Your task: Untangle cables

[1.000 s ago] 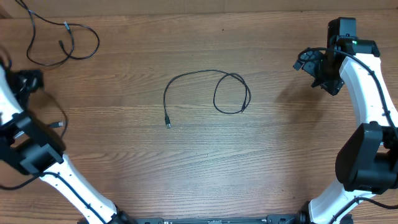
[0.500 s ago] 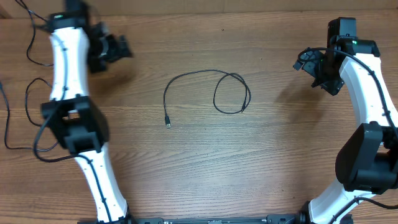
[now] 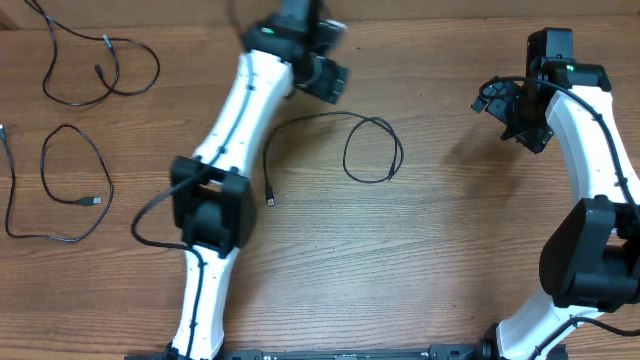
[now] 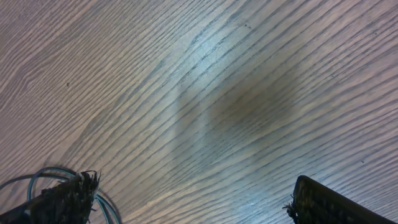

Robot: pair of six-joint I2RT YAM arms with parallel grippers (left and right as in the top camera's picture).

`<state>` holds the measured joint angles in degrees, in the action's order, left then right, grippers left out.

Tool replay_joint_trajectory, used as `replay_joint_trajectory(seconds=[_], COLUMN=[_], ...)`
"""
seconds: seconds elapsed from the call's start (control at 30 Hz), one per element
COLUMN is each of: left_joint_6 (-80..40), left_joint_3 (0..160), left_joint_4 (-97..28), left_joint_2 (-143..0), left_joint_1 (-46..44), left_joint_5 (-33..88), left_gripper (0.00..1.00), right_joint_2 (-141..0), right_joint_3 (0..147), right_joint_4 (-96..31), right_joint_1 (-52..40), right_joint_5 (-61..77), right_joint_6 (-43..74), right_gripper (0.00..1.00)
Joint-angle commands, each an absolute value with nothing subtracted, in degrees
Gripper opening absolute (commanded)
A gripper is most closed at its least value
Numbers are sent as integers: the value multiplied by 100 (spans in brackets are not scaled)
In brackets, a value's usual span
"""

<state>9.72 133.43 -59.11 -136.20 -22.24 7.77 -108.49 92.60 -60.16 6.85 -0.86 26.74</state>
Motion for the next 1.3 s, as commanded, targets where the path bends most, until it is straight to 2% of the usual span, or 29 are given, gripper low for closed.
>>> replay_joint_trajectory(seconds=[0.0, 0.13, 0.4, 0.53, 0.63, 0.7, 0.73, 0.97, 1.17, 1.23, 1.27], left_joint_6=[2231, 2231, 2292, 2956, 3494, 3680, 3719, 3717, 3726, 3728, 3728], left_joint_3=[13312, 13312, 13312, 13312, 13312, 13312, 13312, 13312, 13312, 13312, 13312], left_joint_4=[-5675, -5301, -5221, -5382, -5411, -5404, -5422, -5393, -5258, -5118, -5048], left_joint_2=[-13664, -13751, -14285, -14407, -14449, -14503, -14536, -14807, -15067, -15168, -15200], left_joint_1=[-2585, -2840, -2926, -2934, -2932, -2932, -2932, -2934, -2932, -2928, -2928], left_joint_5=[454, 451, 458, 808, 1258, 1435, 1496, 1509, 1503, 1503, 1490], left_gripper=[89, 80, 78, 73, 61, 49, 47, 47, 61, 61, 58], right_joint_2=[-10783, -10783, -10783, -10783, -10783, -10783, -10783, -10783, -10783, -10783, -10783], right_joint_3=[9295, 9295, 9295, 9295, 9295, 9295, 9295, 9295, 9295, 9295, 9295], right_joint_4=[-6010, -6010, -6010, -6010, -6010, -6010, -6010, -6010, -6010, -6010, -6010], right_joint_1=[676, 676, 676, 676, 676, 676, 676, 676, 676, 676, 676], right_joint_5=[-143, -143, -143, -143, -143, -143, -143, -143, -143, -143, -143], right_joint_6=[2659, 2659, 2659, 2659, 2659, 2659, 2659, 2659, 2659, 2659, 2659], right_gripper=[100, 100, 100, 100, 100, 100, 100, 100, 100, 100, 100])
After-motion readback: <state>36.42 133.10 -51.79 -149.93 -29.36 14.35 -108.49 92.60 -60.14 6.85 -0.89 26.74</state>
